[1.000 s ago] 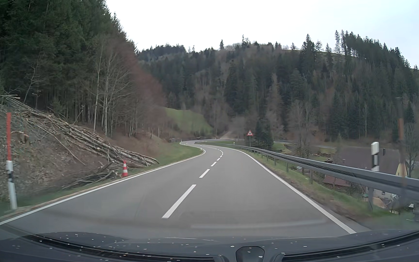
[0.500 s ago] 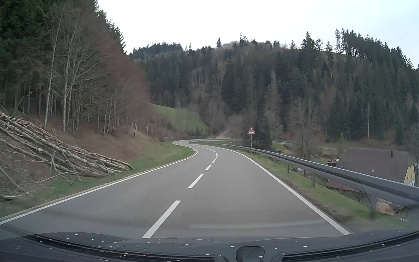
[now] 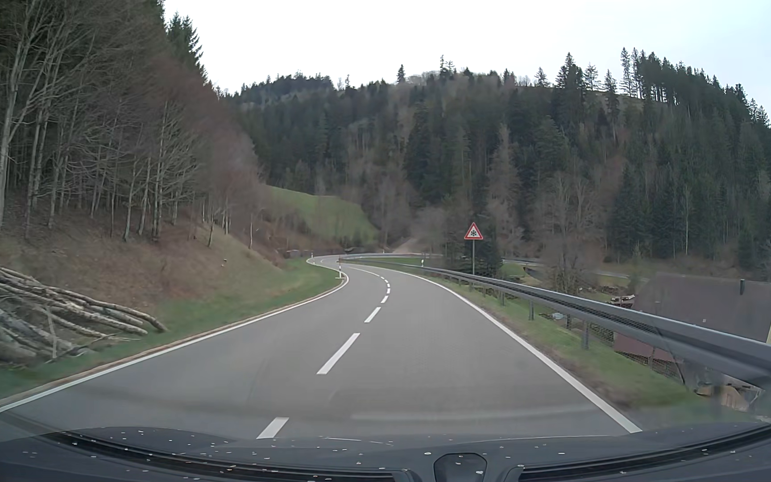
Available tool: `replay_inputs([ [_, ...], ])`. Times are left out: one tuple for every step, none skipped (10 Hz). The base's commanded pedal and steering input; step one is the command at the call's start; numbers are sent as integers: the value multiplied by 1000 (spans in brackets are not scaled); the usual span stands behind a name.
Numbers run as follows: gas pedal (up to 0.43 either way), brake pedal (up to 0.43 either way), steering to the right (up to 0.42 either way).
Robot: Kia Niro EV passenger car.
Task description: Follow the waypoints while adhering to traffic rules and regulations
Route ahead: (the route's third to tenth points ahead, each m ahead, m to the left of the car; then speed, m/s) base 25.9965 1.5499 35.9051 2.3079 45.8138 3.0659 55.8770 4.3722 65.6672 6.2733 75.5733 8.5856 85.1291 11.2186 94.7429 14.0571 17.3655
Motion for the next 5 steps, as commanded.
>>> replay_inputs([
  [0, 98, 3],
  [0, 116, 2],
  [0, 128, 1],
  [0, 146, 0],
  [0, 159, -5],
])
